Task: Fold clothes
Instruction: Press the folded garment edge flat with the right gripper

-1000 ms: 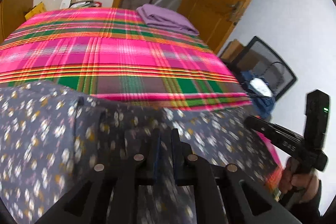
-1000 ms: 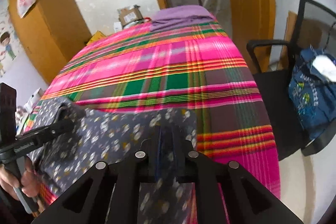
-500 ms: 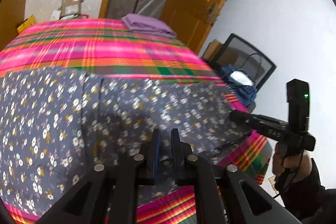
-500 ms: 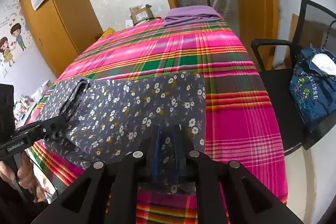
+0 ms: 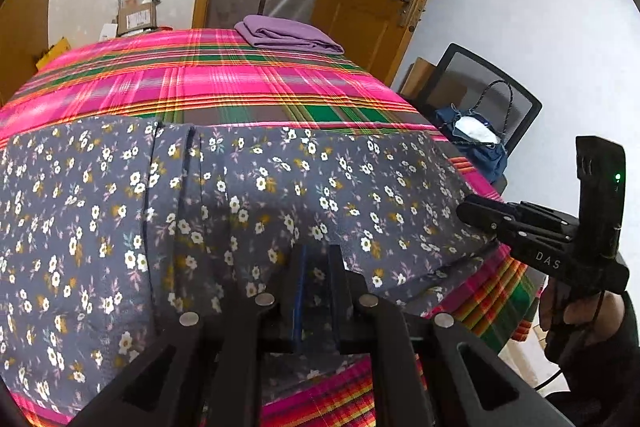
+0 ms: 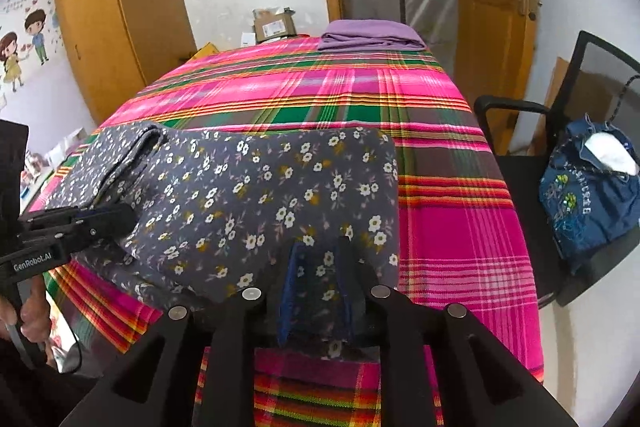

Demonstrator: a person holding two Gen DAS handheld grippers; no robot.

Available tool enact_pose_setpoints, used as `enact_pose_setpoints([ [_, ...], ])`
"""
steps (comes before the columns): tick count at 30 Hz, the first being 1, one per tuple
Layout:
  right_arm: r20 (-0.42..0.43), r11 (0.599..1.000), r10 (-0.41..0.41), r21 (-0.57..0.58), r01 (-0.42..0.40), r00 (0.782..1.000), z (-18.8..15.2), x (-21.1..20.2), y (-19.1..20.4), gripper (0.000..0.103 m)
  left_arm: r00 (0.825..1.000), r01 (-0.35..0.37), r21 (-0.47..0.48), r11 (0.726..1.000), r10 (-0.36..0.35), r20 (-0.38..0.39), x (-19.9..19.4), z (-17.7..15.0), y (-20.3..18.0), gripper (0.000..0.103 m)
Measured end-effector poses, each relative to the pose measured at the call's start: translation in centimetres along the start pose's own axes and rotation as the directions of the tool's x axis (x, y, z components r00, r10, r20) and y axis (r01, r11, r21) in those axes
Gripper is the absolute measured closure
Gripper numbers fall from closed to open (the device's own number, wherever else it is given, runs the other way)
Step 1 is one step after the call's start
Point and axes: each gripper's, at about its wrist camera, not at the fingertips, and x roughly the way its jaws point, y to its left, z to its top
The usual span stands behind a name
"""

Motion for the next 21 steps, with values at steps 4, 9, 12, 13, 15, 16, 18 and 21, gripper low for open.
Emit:
enact_pose_setpoints([
  [4, 0.007, 1.0, 0.02, 0.022, -0.021, 1.0, -0.2, -0.1, -0.3, 0.082, 1.0, -0.003, -0.001, 1.0, 0.003, 0.002, 0.0, 0.0, -0.1, 0.093],
  [9, 0.01, 1.0, -0.006, 0.014, 0.006, 1.0, -0.2, -0.1, 0.3, 0.079, 1.0, -0.004, 0.009, 1.0, 0.004, 0.013, 0.1, 0.0, 0.0, 0.093],
  [12, 0.015, 1.0, -0.019, 0.003, 0.019, 1.0, -0.2, -0.1, 0.6, 0.079, 1.0, 0.0, 0.01, 1.0, 0.0, 0.023, 0.0, -0.2, 0.1, 0.093],
  [13, 0.013, 1.0, -0.019, 0.005, 0.019, 1.0, -0.2, -0.1, 0.5, 0.079, 1.0, 0.0, 0.01, 1.0, -0.001, 0.024, 0.0, -0.3, 0.1, 0.093],
  [15, 0.011, 1.0, -0.019, 0.006, 0.019, 1.0, -0.1, 0.0, 0.5, 0.079, 1.0, 0.004, 0.012, 1.0, -0.004, 0.022, -0.1, -0.3, 0.2, 0.093],
  [16, 0.011, 1.0, -0.019, 0.004, 0.019, 1.0, -0.1, 0.0, 0.5, 0.079, 1.0, 0.004, 0.016, 1.0, -0.004, 0.019, -0.2, -0.3, 0.1, 0.093],
  [18, 0.01, 1.0, -0.019, -0.002, 0.019, 1.0, -0.1, 0.0, 0.5, 0.079, 1.0, 0.007, 0.009, 1.0, -0.007, 0.008, -0.7, -0.3, 0.2, 0.093],
  [21, 0.008, 1.0, -0.016, -0.012, 0.016, 1.0, 0.0, 0.0, 0.5, 0.079, 1.0, 0.004, 0.035, 0.999, -0.004, 0.021, -1.9, -0.7, -0.1, 0.085],
])
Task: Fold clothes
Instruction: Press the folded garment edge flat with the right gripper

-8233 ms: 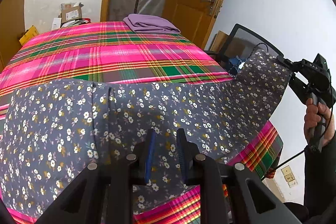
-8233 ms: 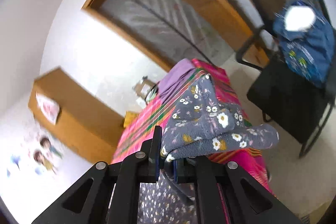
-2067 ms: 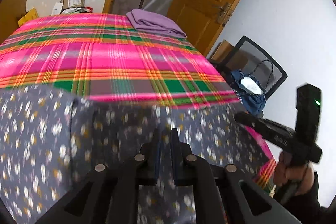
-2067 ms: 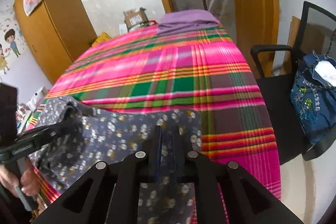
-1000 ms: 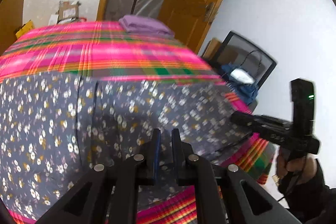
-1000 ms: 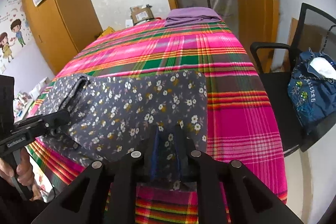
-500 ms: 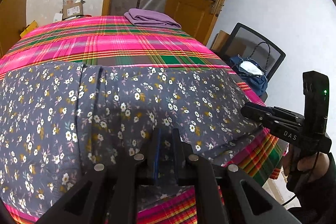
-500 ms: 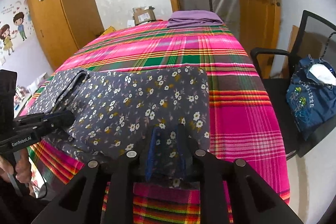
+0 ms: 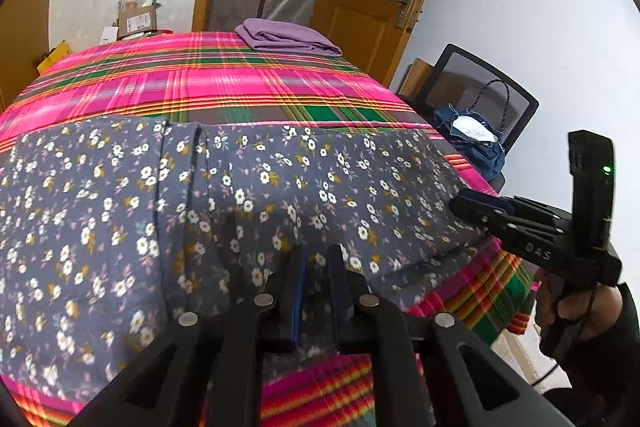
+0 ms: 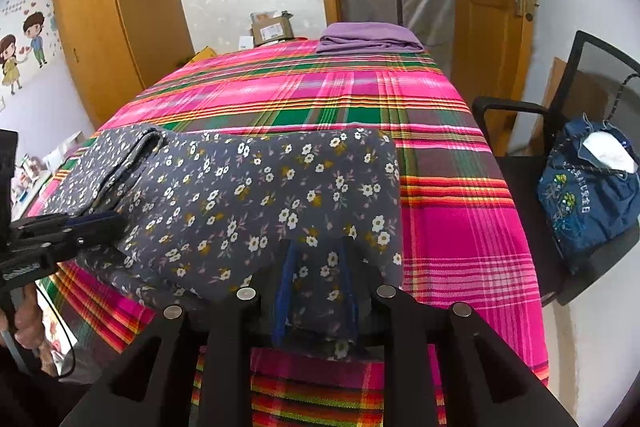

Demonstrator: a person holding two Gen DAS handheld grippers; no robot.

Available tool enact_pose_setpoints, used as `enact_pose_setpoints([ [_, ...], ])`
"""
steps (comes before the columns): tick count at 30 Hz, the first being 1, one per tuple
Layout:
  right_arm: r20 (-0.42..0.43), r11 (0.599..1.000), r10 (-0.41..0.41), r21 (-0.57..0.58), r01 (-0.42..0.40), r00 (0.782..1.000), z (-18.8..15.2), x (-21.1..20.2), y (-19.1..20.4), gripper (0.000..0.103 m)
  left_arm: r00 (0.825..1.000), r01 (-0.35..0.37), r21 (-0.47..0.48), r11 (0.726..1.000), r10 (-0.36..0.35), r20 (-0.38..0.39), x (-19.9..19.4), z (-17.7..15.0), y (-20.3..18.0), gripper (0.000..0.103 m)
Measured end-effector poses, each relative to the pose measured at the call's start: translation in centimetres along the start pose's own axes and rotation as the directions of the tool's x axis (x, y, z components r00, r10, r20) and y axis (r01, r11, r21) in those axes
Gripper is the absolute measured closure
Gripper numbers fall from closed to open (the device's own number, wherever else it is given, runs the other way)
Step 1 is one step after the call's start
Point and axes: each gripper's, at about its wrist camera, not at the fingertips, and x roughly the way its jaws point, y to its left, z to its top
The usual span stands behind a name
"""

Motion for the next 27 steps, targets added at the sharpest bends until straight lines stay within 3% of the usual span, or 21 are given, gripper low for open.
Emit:
enact_pose_setpoints([
  [6, 0.012, 1.0, 0.016, 0.011, -0.016, 1.0, -0.2, 0.0, -0.2, 0.079, 0.997, -0.073, 0.134, 0.988, 0.07, 0.029, -1.2, -1.2, -1.3, 0.074],
  [14, -0.002, 0.999, 0.032, 0.021, -0.032, 0.999, 0.1, -0.1, -0.4, 0.079, 0.994, -0.106, 0.183, 0.977, 0.105, 0.014, -0.3, -1.4, -1.2, 0.071],
  [20, 0.026, 0.99, 0.056, 0.126, -0.058, 0.998, 0.5, -1.6, -2.0, 0.079, 0.992, -0.112, 0.197, 0.974, 0.099, 0.074, -1.3, -0.7, -1.6, 0.071],
  [27, 0.036, 0.962, 0.081, 0.259, -0.088, 0.996, -0.2, -2.8, -4.7, 0.079, 0.995, -0.1, 0.223, 0.97, 0.093, 0.038, 0.4, -1.3, -1.4, 0.071],
])
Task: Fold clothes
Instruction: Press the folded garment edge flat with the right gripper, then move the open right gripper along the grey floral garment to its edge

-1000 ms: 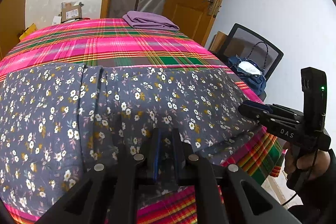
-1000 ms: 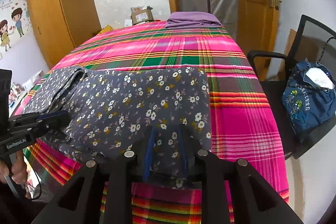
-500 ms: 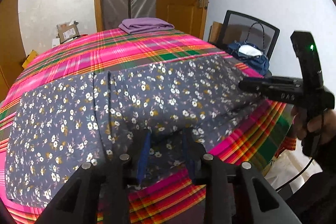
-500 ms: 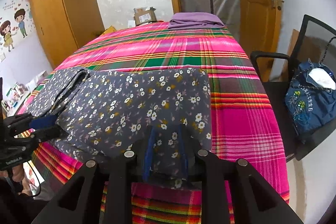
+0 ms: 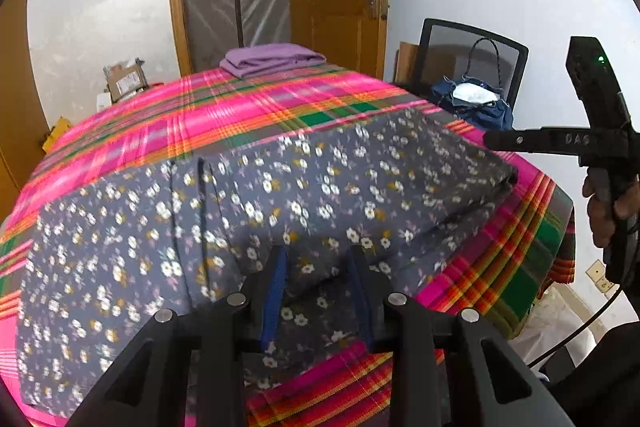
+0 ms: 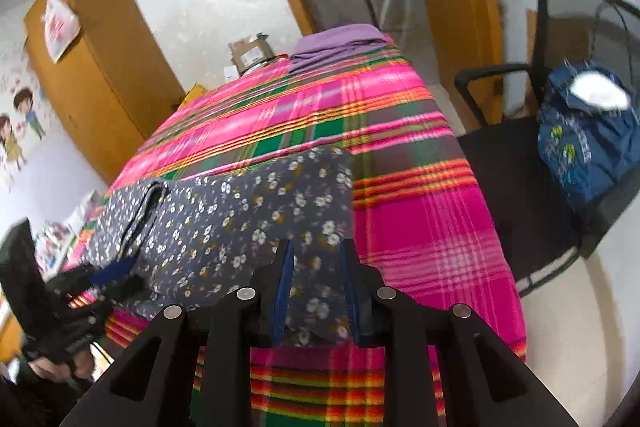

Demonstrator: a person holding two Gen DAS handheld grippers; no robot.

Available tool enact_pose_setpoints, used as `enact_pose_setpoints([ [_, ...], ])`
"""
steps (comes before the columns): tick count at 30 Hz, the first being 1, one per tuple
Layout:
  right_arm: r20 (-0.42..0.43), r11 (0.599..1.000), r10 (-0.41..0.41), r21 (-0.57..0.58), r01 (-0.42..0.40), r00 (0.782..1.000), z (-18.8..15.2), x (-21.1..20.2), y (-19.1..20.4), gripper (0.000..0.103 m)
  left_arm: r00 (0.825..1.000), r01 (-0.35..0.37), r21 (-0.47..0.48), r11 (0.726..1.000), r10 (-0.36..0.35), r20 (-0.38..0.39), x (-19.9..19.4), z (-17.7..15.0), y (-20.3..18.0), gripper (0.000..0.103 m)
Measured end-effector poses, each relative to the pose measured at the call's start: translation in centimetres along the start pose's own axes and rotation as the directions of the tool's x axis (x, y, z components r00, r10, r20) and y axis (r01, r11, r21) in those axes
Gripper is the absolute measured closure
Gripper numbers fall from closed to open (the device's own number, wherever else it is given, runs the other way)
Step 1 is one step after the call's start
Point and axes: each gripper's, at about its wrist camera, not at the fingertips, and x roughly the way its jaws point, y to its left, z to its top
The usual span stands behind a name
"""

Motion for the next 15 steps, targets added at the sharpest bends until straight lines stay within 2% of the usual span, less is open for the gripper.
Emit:
enact_pose_setpoints([
  [1, -0.002, 1.0, 0.006, 0.023, -0.006, 1.0, -0.2, -0.1, -0.4, 0.079, 1.0, 0.002, 0.002, 1.0, -0.002, 0.004, 0.0, -0.1, 0.1, 0.072],
  [2, -0.006, 0.999, 0.015, 0.046, -0.015, 1.0, -0.4, -0.2, -0.7, 0.079, 1.0, 0.002, 0.003, 1.0, -0.002, 0.006, 0.0, -0.1, 0.1, 0.075],
  [3, -0.012, 0.997, 0.027, 0.067, -0.026, 1.0, -0.5, -0.2, -1.0, 0.079, 1.0, -0.002, 0.003, 1.0, 0.002, 0.006, 0.0, -0.2, 0.2, 0.084],
  [6, -0.036, 0.992, 0.043, 0.118, -0.039, 0.998, -1.2, 0.1, -1.7, 0.078, 1.0, 0.011, -0.016, 1.0, -0.011, 0.003, -0.2, -0.3, 0.7, 0.093],
  [10, -0.048, 0.986, 0.069, 0.154, -0.061, 0.996, -1.6, 0.3, -2.0, 0.078, 1.0, 0.021, -0.024, 1.0, -0.021, 0.002, -0.4, -0.6, 0.9, 0.096],
  [12, -0.052, 0.987, 0.076, 0.142, -0.068, 0.996, -1.6, 0.3, -1.8, 0.091, 1.0, 0.021, -0.024, 1.0, -0.021, 0.0, -0.5, -0.6, 0.9, 0.097],
  [15, -0.038, 0.989, 0.082, 0.13, -0.076, 0.996, -1.7, -0.2, -1.5, 0.093, 1.0, 0.03, -0.04, 0.999, -0.03, -0.006, -0.7, -0.5, 1.0, 0.097],
])
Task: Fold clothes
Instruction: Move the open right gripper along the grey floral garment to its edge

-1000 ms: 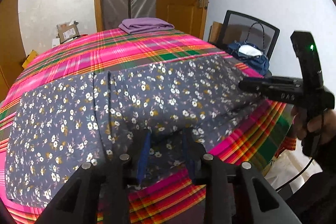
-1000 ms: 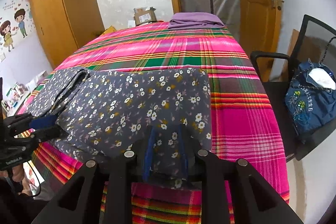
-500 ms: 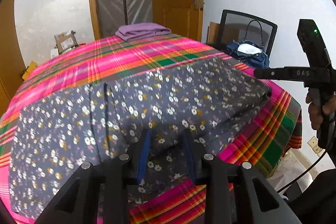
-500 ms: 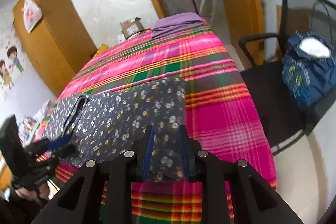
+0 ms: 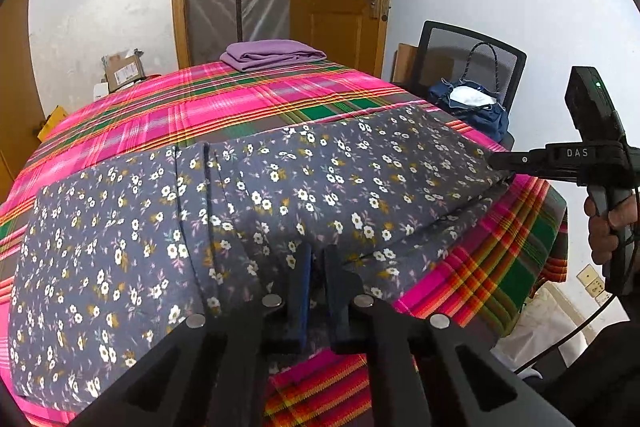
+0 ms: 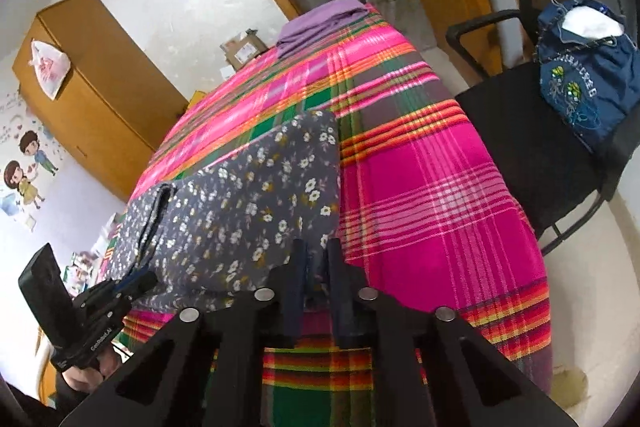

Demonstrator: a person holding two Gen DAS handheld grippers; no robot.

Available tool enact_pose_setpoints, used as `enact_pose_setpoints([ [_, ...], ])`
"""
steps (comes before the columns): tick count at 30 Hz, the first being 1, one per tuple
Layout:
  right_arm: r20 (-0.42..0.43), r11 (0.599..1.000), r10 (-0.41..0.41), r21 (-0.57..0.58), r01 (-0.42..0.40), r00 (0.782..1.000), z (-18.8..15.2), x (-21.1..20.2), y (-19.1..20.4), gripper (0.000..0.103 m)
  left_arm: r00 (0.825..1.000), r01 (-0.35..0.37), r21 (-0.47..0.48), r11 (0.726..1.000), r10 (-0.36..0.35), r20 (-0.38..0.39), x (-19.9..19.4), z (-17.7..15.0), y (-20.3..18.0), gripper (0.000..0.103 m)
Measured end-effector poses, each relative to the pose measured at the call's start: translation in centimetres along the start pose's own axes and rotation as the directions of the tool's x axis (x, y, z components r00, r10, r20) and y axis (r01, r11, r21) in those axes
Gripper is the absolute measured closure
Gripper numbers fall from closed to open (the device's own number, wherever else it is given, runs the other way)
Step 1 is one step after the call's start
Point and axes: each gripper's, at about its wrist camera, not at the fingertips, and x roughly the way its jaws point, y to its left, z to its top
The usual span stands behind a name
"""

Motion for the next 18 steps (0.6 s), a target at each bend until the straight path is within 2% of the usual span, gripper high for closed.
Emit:
enact_pose_setpoints([
  [2, -0.001, 1.0, 0.004, -0.001, -0.004, 1.0, -0.1, -0.1, -0.1, 0.093, 1.0, 0.015, -0.016, 1.0, -0.015, -0.011, -0.1, 0.0, 0.2, 0.097],
  [5, -0.011, 1.0, 0.007, 0.016, -0.007, 1.0, -0.1, 0.0, -0.7, 0.087, 0.998, 0.055, -0.048, 0.997, -0.057, -0.033, -0.5, 0.2, 0.6, 0.097],
  [7, 0.004, 1.0, 0.005, 0.022, -0.005, 1.0, 0.1, -0.4, -0.8, 0.082, 0.996, 0.086, -0.077, 0.993, -0.087, -0.019, -1.3, 0.6, 0.9, 0.097],
  [8, 0.02, 1.0, -0.003, 0.015, 0.003, 1.0, 0.4, -0.7, -0.7, 0.077, 0.995, 0.099, -0.092, 0.991, -0.1, -0.008, -1.7, 0.9, 1.1, 0.097],
  [10, 0.05, 1.0, -0.007, 0.0, 0.007, 0.999, 1.0, -1.0, -0.5, 0.076, 0.993, 0.115, -0.117, 0.986, -0.114, 0.017, -2.2, 1.8, 1.3, 0.097],
  [13, 0.078, 0.999, 0.001, -0.033, 0.002, 0.997, 2.4, -0.8, 0.2, 0.076, 0.995, 0.096, -0.138, 0.986, -0.092, 0.034, -1.4, 3.6, 1.4, 0.095],
  [16, 0.072, 0.996, -0.022, -0.08, 0.028, 0.997, 4.2, 0.6, 1.2, 0.076, 0.998, 0.062, -0.152, 0.986, -0.063, 0.0, 1.1, 4.9, 1.3, 0.095],
  [18, 0.045, 0.994, -0.046, -0.099, 0.05, 0.998, 5.1, 2.0, 1.6, 0.076, 0.998, 0.031, -0.167, 0.985, -0.04, -0.051, 3.0, 4.9, 1.5, 0.095],
])
